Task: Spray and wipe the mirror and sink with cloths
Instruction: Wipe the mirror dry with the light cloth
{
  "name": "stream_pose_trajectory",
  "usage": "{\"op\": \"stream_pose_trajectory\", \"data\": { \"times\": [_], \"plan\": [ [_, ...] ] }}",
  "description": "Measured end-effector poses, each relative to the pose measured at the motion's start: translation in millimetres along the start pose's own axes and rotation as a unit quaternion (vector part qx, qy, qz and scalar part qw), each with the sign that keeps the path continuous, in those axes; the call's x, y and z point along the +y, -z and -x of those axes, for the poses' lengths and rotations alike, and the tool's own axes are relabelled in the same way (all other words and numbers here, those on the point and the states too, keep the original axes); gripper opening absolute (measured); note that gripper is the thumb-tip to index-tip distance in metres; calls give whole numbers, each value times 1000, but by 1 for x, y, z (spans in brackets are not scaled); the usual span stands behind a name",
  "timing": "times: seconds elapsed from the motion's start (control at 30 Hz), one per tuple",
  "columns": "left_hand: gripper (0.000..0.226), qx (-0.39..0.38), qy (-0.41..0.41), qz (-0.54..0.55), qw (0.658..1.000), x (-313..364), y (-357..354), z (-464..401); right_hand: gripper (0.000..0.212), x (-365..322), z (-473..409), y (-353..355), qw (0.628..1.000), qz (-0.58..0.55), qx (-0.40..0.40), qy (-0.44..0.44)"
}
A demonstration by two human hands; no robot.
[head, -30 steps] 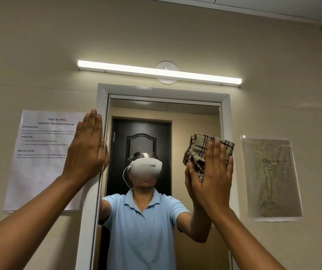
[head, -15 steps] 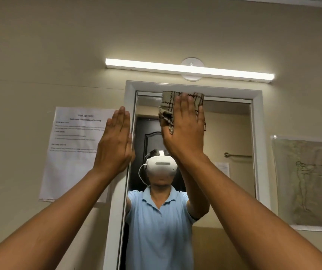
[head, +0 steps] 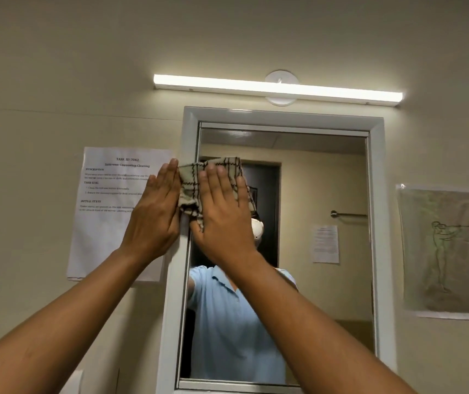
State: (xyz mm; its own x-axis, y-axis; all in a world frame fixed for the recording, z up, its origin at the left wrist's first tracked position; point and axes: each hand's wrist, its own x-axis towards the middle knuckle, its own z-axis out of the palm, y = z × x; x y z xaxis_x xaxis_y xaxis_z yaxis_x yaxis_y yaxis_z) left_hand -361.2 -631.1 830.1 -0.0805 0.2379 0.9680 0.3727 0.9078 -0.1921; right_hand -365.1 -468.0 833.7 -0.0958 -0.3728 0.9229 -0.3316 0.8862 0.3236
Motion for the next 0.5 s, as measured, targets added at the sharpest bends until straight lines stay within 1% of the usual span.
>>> {"op": "stream_pose_trajectory", "data": {
  "times": [0.13, 0.2, 0.27, 0.33, 0.5],
  "plan": [
    [63, -6, -6, -42, 999, 0, 0, 9, 80, 10, 40, -5, 998, 15, -18, 55],
    [63, -9, -15, -65, 998, 2, 0, 11, 82, 26, 51, -3, 995, 31, -29, 94],
    [64, -13, -18, -75, 997, 5, 1, 11, 84, 46, 53, 1, 992, 45, -37, 114],
    [65, -15, -15, -75, 997, 5, 1, 12, 86, 66, 49, 8, 994, 53, -36, 93],
    [66, -12, -15, -81, 997, 6, -1, 13, 82, 126, 32, 31, 998, 56, -9, -25]
  ]
}}
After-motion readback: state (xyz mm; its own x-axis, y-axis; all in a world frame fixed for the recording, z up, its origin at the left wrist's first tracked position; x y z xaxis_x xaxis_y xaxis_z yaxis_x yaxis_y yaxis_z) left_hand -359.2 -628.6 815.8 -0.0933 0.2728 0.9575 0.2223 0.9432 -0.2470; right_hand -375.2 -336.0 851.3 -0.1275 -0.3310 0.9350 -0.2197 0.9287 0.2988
